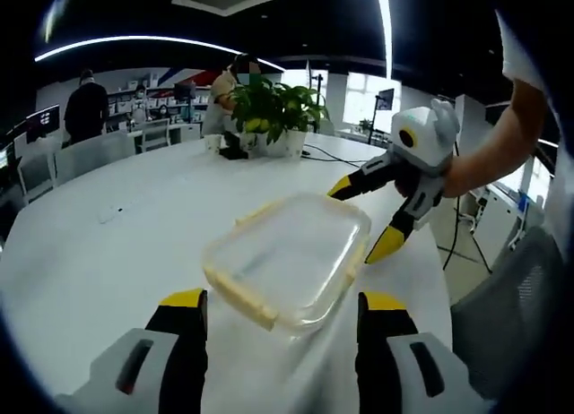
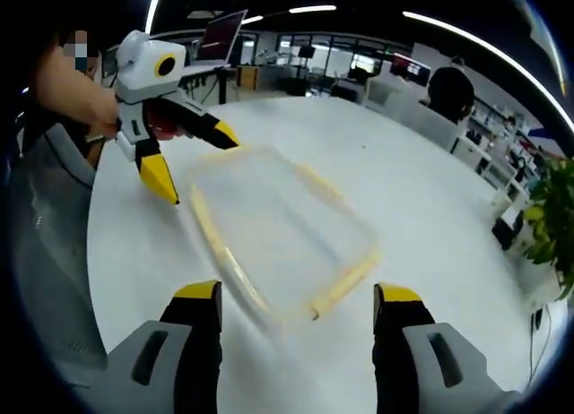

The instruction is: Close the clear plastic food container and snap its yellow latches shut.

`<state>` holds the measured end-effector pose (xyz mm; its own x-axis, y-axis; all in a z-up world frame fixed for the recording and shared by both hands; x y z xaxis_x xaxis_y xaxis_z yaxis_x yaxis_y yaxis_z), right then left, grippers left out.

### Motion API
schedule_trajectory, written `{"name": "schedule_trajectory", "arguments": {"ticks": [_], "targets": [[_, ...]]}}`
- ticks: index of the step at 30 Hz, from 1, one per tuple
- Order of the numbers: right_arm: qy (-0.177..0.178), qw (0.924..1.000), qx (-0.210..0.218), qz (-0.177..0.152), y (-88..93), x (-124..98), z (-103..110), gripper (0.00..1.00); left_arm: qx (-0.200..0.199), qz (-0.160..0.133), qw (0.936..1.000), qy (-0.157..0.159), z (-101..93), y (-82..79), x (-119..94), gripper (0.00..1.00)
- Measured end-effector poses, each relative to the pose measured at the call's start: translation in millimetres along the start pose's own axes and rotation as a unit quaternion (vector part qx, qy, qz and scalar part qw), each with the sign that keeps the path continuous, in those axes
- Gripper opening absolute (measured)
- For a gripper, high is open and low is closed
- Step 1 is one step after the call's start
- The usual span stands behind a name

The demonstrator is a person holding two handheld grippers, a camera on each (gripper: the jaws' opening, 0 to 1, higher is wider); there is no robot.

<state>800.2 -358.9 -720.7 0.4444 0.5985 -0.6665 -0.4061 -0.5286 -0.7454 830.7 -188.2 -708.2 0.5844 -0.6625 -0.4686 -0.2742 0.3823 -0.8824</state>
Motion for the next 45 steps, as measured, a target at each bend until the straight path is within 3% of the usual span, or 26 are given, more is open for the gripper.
{"name": "schedule_trajectory", "arguments": {"ticks": [9,27,35,45], "targets": [[-0.004,0.9997,-0.015,0.020,11.9,13.0,-0.6,0.62,0.057,0.019,0.9982,0.005,-8.0,16.7,10.4,0.59],[0.002,0.9991,-0.033,0.027,14.1,21.2,-1.3,0.52,0.073,0.013,0.9970,-0.024,0.8,17.5,17.2,0.46],[0.003,0.9985,-0.043,0.034,8.0,25.9,4.5,0.51,0.084,0.016,0.9960,-0.026,6.8,21.9,10.0,0.44],[-0.014,0.9969,-0.069,0.036,-11.2,46.4,20.0,0.47,0.095,0.025,0.9942,-0.043,30.1,35.2,-13.1,0.44]]}}
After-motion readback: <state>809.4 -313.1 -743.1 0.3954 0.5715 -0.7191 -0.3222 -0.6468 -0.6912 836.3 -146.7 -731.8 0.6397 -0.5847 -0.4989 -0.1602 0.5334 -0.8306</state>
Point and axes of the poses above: the point that each gripper's makers call its tool centre point, and the gripper's own axes: x roughly forward along the fingers, z roughly to its left, y roughly out of its underside, the point moved 4 cm from there along -x, roughly backward along the fingers, and after that the axes turned 13 degrees about -y, right-handed, at the moved point
